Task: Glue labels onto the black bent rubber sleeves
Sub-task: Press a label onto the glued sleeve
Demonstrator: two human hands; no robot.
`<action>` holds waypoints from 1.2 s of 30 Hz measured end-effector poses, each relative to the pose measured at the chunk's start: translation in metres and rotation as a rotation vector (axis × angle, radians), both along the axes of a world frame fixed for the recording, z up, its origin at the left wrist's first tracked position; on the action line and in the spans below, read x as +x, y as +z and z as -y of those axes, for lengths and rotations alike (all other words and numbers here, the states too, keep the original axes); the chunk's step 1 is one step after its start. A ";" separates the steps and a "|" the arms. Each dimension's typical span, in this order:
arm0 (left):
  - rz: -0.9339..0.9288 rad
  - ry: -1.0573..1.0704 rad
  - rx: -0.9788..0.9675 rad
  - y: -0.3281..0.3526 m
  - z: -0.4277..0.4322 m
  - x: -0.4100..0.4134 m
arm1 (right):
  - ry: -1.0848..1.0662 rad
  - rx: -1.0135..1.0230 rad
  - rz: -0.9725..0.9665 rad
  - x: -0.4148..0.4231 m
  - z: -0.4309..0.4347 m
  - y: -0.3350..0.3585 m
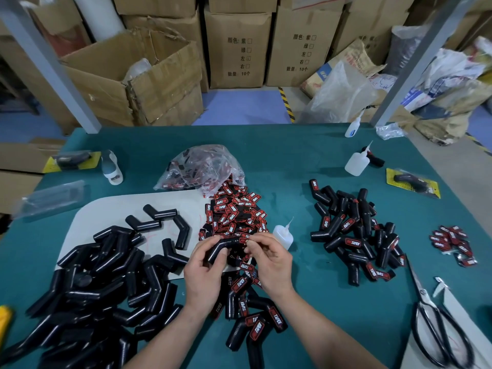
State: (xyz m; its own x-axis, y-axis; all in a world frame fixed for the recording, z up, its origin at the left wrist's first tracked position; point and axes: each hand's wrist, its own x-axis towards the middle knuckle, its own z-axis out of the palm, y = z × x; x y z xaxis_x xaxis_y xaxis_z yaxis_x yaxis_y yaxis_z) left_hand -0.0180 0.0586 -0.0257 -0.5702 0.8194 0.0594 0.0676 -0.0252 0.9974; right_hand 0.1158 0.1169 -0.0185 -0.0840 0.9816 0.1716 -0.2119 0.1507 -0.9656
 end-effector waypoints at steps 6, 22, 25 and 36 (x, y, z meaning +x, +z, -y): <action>-0.027 -0.035 0.010 0.006 0.002 0.001 | 0.026 -0.056 -0.046 -0.002 -0.003 0.002; -0.061 -0.056 0.055 0.008 0.005 0.004 | 0.146 -0.014 -0.012 0.002 -0.001 0.005; -0.080 -0.051 0.068 0.008 0.005 0.005 | 0.128 0.028 0.058 0.003 0.001 0.004; -0.125 -0.052 0.118 0.007 0.005 0.003 | 0.149 0.039 0.110 0.002 0.000 0.006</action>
State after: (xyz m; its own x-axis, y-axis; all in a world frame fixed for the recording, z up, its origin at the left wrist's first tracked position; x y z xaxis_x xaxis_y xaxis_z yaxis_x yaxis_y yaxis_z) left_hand -0.0150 0.0541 -0.0185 -0.5092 0.8309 0.2244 0.1860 -0.1483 0.9713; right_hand 0.1183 0.1167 -0.0128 -0.2482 0.9497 0.1912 -0.1286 0.1633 -0.9782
